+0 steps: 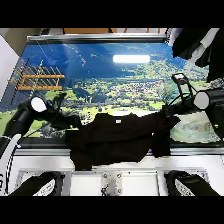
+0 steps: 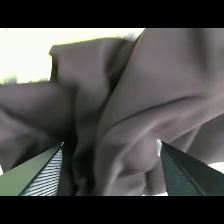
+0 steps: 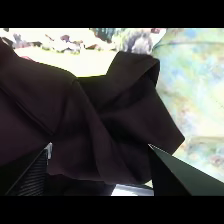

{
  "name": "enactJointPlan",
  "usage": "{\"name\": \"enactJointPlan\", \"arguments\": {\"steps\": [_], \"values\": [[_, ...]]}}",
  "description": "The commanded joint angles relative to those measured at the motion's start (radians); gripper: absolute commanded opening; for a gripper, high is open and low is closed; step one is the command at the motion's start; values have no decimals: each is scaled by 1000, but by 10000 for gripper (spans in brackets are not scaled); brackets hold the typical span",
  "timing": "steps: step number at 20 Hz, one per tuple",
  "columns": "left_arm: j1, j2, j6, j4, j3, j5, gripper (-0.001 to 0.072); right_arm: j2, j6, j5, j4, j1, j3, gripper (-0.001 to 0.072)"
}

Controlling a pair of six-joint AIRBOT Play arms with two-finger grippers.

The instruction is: Fold the clothes and pants, and hang the long-sleeved shirts on hangers.

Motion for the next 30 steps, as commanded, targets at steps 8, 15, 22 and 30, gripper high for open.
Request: {"name": "enactJointPlan", "arguments": {"steps": [8,15,22,30], "values": [[-392,-311,-32,214,451,163,633,107,123,3,5,2,15,664],[-504,-786,-61,320,825,21,632,107,136,37,12,2,14,665],[-500,-917,-83,418,926,-137,632,107,136,37,12,2,14,664],[-378,-886,-11,179,922,-276,633,107,136,37,12,2,14,664]]}}
